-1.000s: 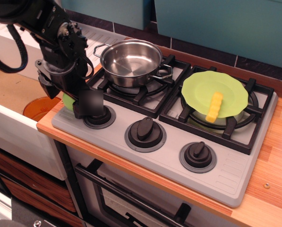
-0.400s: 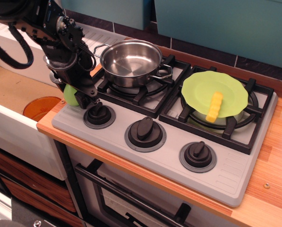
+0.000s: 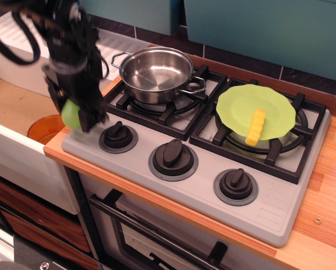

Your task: Put fry on plate and smallpear in pot or pan on stove

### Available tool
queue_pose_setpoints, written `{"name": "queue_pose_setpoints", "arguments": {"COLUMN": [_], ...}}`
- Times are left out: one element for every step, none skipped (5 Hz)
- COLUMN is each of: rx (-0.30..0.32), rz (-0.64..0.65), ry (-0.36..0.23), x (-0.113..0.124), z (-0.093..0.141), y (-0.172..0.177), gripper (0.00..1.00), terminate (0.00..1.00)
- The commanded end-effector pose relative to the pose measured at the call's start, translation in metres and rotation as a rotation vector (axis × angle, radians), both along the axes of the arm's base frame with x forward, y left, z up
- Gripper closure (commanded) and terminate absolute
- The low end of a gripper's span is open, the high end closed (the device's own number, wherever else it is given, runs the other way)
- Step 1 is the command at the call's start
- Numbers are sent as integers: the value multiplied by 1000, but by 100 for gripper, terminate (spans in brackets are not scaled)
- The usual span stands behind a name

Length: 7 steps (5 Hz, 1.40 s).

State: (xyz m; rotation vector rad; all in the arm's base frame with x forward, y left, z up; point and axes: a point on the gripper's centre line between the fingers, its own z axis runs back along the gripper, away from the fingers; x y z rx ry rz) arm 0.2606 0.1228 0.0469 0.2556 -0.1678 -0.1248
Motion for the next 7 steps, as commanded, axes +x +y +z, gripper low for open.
{"name": "queue_pose_setpoints", "arguments": {"rx": [104, 101, 79, 47, 31, 19, 17], "rz": [31, 40, 45, 62, 76, 65, 57], "ry": [4, 27, 13, -14, -28, -40, -51], "x": [49, 73, 89, 95, 94, 93, 94], "z": [91, 104, 94, 77, 67, 59, 56], "y": [-5, -11, -21, -36, -47, -53, -51], "gripper": [100, 100, 100, 100, 100, 0, 0], "terminate": [0, 0, 0, 0, 0, 0, 0]}}
